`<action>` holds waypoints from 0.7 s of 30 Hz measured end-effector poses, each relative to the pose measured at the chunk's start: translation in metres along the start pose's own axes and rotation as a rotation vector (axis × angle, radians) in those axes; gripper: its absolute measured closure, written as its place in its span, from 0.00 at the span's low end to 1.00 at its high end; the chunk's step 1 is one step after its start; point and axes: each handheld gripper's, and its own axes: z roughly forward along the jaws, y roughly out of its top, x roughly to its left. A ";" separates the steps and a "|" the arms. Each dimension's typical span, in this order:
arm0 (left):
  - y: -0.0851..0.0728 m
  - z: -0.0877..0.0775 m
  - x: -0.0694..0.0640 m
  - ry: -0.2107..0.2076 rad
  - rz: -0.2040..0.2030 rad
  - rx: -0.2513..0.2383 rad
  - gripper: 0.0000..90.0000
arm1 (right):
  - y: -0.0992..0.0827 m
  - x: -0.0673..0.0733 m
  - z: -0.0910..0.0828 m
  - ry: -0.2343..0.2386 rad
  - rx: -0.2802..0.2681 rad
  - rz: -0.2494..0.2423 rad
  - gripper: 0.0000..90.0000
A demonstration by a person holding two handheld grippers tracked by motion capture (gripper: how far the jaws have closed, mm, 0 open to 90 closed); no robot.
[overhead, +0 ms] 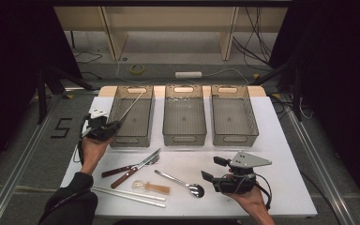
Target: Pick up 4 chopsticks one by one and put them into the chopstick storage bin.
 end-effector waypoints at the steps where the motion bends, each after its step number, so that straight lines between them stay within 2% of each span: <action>1: 0.000 -0.001 0.001 -0.003 -0.003 0.000 0.84 | 0.000 0.000 0.000 0.000 0.000 -0.001 0.34; 3: 0.001 -0.001 0.001 -0.017 -0.017 0.007 0.70 | 0.000 0.000 -0.001 0.003 -0.002 0.001 0.34; 5: 0.002 -0.003 0.001 -0.023 -0.020 0.004 0.64 | 0.000 0.000 -0.001 0.003 -0.001 0.002 0.34; 8: 0.003 -0.008 -0.002 -0.057 -0.022 0.012 0.54 | 0.000 0.000 0.000 0.005 -0.001 -0.002 0.34; 12: 0.005 -0.021 -0.010 -0.123 0.010 0.018 0.45 | 0.000 0.001 0.000 0.008 0.004 -0.004 0.34; 17: 0.007 -0.043 -0.023 -0.191 0.084 0.020 0.37 | 0.000 0.002 0.000 0.011 0.009 -0.010 0.34; 19: 0.006 -0.049 -0.028 -0.213 0.103 0.027 0.34 | 0.000 0.002 0.000 0.010 0.006 -0.011 0.34; 21: 0.004 -0.055 -0.035 -0.222 0.143 0.035 0.33 | 0.001 0.001 -0.001 0.010 0.002 -0.007 0.34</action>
